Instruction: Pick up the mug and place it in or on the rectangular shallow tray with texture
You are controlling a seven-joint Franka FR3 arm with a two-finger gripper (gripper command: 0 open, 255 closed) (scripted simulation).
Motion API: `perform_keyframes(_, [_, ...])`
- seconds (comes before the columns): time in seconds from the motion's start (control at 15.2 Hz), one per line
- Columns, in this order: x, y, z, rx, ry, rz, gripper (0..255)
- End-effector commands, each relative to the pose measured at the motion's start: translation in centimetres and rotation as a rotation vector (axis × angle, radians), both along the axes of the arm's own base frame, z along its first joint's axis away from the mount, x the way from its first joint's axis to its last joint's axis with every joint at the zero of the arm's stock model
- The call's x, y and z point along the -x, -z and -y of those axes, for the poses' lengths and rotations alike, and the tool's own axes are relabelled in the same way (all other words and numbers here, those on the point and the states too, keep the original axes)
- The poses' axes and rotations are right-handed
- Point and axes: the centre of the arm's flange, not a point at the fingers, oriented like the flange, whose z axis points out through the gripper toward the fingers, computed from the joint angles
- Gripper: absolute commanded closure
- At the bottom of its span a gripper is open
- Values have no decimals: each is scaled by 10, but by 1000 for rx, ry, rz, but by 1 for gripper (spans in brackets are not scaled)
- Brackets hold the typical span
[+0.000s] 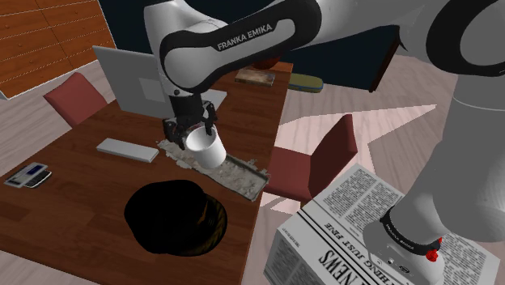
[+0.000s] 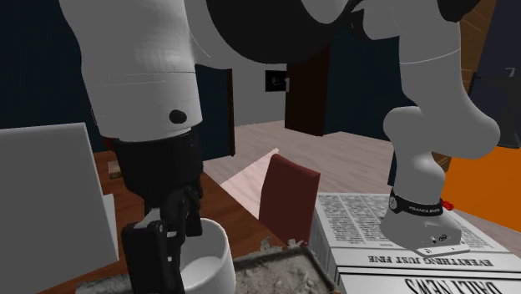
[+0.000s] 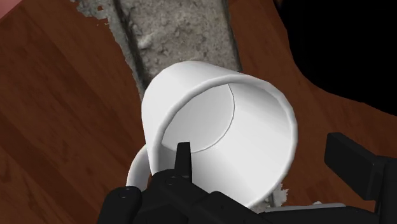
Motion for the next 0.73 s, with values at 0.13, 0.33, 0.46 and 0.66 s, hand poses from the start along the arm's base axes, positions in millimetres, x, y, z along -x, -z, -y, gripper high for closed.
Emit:
perform_keyframes(0.13, [-2,-44,-1,0,0,0,0])
perform_keyframes(0.33, [-2,-44,-1,0,0,0,0])
perform_keyframes(0.46, [-2,-44,-1,0,0,0,0])
perform_keyframes(0.66, [-2,-44,-1,0,0,0,0])
